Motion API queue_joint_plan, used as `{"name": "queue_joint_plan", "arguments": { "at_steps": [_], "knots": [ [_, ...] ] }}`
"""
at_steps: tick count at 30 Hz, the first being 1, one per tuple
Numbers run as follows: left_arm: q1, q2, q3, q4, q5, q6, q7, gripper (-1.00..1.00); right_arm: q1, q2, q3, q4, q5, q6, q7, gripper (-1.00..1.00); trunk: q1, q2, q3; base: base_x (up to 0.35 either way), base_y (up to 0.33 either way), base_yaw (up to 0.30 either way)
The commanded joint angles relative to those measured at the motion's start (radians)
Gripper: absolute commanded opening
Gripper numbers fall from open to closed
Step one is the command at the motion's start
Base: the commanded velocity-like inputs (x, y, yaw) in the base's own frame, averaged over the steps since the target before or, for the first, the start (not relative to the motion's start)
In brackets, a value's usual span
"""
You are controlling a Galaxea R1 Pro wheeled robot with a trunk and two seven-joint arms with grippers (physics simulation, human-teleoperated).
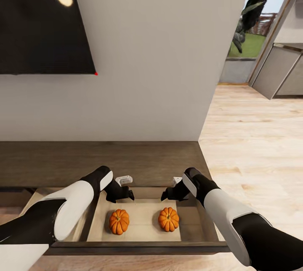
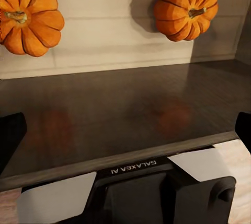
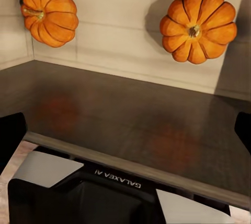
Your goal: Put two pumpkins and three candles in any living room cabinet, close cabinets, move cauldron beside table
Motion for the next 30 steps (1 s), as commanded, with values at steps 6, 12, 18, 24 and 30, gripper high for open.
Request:
{"name": "queue_joint_plan", "arguments": {
  "at_steps": [6,12,18,24,30],
  "knots": [
    [0.000,0.000,0.007,-0.001,0.001,0.005,0.004,1.00,-0.001,-0.001,0.010,-0.001,-0.007,0.002,-0.003,1.00,-0.016,0.028,0.016,0.000,0.000,0.000],
    [0.000,0.000,0.007,-0.002,0.002,0.003,0.005,1.00,-0.001,-0.001,0.010,-0.002,-0.007,0.002,-0.004,1.00,-0.016,0.028,0.025,0.000,0.000,0.000],
    [0.000,0.001,0.007,-0.001,0.002,0.003,0.007,1.00,-0.001,-0.001,0.010,-0.002,-0.007,0.002,-0.004,1.00,-0.016,0.028,0.034,0.000,0.000,0.000],
    [0.000,0.002,0.007,-0.002,0.002,-0.005,0.008,1.00,-0.001,-0.001,0.010,-0.002,-0.007,0.002,-0.004,1.00,-0.016,0.028,0.043,0.000,0.000,0.000],
    [0.000,0.002,0.008,-0.002,0.002,-0.055,0.008,1.00,-0.001,-0.001,0.011,-0.002,-0.007,0.001,-0.003,1.00,-0.016,0.028,0.053,0.000,0.000,0.000]
  ]
}}
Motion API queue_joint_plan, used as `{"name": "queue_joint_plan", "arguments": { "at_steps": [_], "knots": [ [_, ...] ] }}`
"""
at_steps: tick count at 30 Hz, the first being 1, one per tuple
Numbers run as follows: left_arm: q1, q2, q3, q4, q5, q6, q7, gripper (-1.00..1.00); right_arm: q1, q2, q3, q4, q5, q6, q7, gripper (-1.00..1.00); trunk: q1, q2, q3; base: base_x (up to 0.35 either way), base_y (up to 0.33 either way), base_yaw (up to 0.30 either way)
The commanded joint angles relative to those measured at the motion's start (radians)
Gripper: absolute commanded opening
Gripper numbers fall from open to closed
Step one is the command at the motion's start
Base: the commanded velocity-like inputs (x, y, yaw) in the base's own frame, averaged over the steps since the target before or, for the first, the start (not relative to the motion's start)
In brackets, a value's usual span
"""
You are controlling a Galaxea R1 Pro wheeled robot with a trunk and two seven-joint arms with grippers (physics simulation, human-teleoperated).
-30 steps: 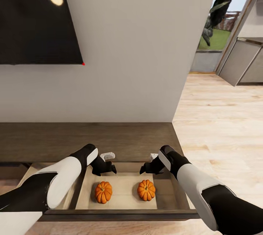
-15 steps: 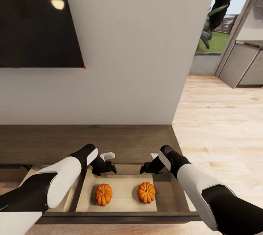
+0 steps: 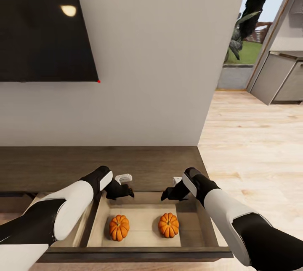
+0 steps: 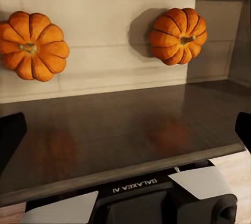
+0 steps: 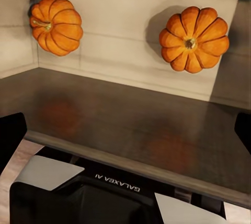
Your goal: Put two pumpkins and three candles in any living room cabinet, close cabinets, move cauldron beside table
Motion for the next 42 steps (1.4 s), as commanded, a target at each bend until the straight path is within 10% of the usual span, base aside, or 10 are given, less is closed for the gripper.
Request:
{"name": "queue_joint_plan", "arguments": {
  "at_steps": [1,28,34,42],
  "knots": [
    [0.000,0.000,0.007,-0.001,0.001,-0.010,0.003,1.00,-0.001,-0.001,0.008,-0.001,-0.008,0.003,-0.001,1.00,0.000,0.000,0.001,0.000,0.000,0.000],
    [0.078,0.002,0.016,-0.001,0.007,-0.280,0.006,1.00,-0.001,0.001,0.007,0.007,-0.007,-0.022,0.001,1.00,0.000,0.000,0.043,0.000,0.000,0.000],
    [0.138,0.069,0.040,-0.003,0.051,-0.287,0.007,1.00,0.016,-0.001,0.007,0.007,-0.005,-0.051,0.001,1.00,0.000,0.000,0.053,0.000,0.000,0.000],
    [0.177,0.094,0.077,-0.001,0.089,-0.403,0.007,1.00,0.102,-0.001,0.014,0.007,-0.005,-0.127,0.000,1.00,0.000,0.000,0.065,0.000,0.000,0.000]
  ]
}}
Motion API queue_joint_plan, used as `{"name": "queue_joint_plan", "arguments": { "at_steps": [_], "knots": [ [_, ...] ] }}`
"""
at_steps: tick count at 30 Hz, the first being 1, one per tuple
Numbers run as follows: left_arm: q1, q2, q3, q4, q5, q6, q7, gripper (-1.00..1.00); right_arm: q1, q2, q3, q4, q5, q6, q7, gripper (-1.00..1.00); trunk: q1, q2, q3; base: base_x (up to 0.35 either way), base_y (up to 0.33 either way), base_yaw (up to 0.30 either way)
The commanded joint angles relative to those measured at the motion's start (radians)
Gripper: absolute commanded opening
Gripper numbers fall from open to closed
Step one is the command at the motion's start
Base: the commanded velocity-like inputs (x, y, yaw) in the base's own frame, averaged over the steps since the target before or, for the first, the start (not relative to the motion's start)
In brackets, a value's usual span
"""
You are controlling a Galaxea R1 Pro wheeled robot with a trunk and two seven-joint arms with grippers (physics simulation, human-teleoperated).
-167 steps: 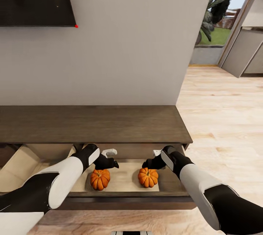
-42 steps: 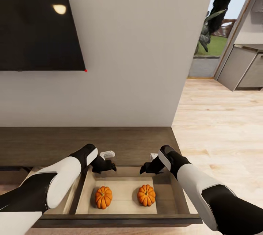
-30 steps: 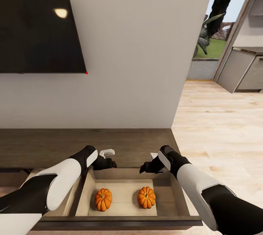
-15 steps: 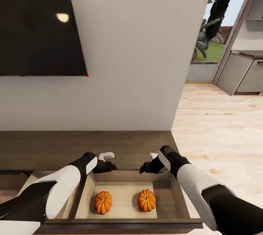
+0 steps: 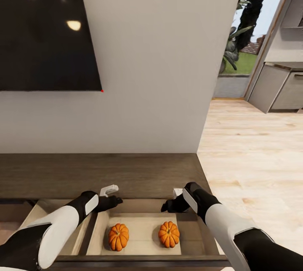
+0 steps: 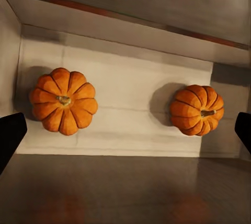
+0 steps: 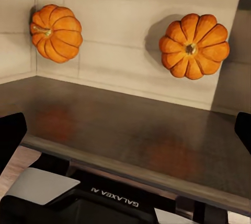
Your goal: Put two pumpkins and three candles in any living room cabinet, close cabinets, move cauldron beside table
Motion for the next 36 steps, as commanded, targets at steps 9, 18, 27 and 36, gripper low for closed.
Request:
{"name": "queue_joint_plan", "arguments": {
  "at_steps": [9,18,27,36],
  "knots": [
    [0.034,0.003,0.005,-0.001,0.012,-0.010,0.001,1.00,0.026,-0.006,0.033,0.000,-0.007,-0.049,0.000,1.00,0.000,0.000,0.013,0.000,0.000,0.000],
    [0.052,0.002,0.004,-0.001,0.012,-0.016,0.002,1.00,0.062,-0.007,0.036,0.000,-0.007,-0.129,0.000,1.00,0.000,0.000,0.028,-0.146,-0.042,0.000],
    [0.052,0.000,0.004,0.017,0.013,-0.072,0.003,1.00,0.077,-0.007,0.043,-0.001,-0.007,-0.161,0.000,1.00,0.000,0.000,0.041,-0.197,-0.108,0.000],
    [0.052,0.000,0.005,0.023,0.013,-0.094,0.003,1.00,0.078,-0.007,0.061,-0.001,-0.008,-0.162,0.000,1.00,0.000,0.000,0.044,-0.018,-0.024,0.000]
  ]
}}
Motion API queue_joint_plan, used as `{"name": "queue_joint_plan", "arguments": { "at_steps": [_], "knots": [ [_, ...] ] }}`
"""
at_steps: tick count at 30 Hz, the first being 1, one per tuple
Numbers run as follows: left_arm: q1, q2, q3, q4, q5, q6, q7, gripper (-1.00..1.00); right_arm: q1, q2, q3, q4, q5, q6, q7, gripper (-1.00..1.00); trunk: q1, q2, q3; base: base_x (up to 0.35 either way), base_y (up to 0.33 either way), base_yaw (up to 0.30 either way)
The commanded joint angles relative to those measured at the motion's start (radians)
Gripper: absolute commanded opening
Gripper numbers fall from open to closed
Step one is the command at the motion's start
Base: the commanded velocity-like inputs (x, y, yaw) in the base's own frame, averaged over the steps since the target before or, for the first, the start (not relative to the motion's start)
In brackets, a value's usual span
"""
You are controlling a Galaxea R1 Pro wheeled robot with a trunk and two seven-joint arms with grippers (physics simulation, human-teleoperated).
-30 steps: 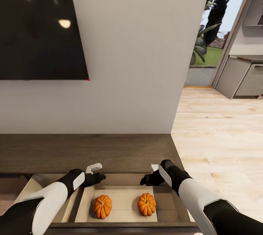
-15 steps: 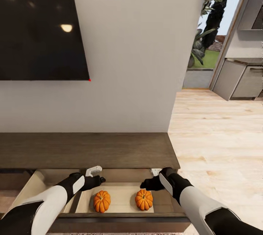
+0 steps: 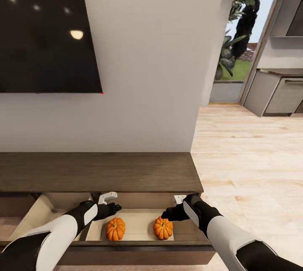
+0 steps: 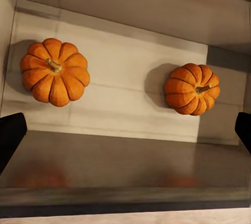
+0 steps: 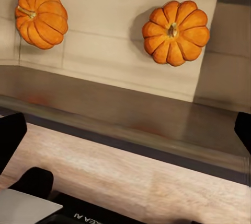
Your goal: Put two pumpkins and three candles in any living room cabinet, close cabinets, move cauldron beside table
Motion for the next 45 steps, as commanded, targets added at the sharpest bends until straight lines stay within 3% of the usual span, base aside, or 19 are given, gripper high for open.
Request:
{"name": "queue_joint_plan", "arguments": {
  "at_steps": [1,16,45],
  "knots": [
    [0.000,-0.001,0.001,-0.001,0.010,-0.003,-0.001,1.00,-0.001,-0.001,0.011,-0.001,-0.009,0.004,-0.002,1.00,0.000,0.000,-0.001,-0.002,-0.197,0.041],
    [0.000,0.000,0.002,0.004,0.010,-0.014,-0.002,1.00,-0.001,-0.001,0.023,-0.001,-0.009,0.003,-0.002,1.00,0.000,0.000,0.008,-0.004,-0.079,0.090],
    [0.000,-0.001,0.001,0.004,0.010,-0.019,-0.002,1.00,-0.001,-0.001,0.024,-0.001,-0.009,0.002,-0.002,1.00,0.000,0.000,0.008,-0.119,-0.040,0.001]
  ]
}}
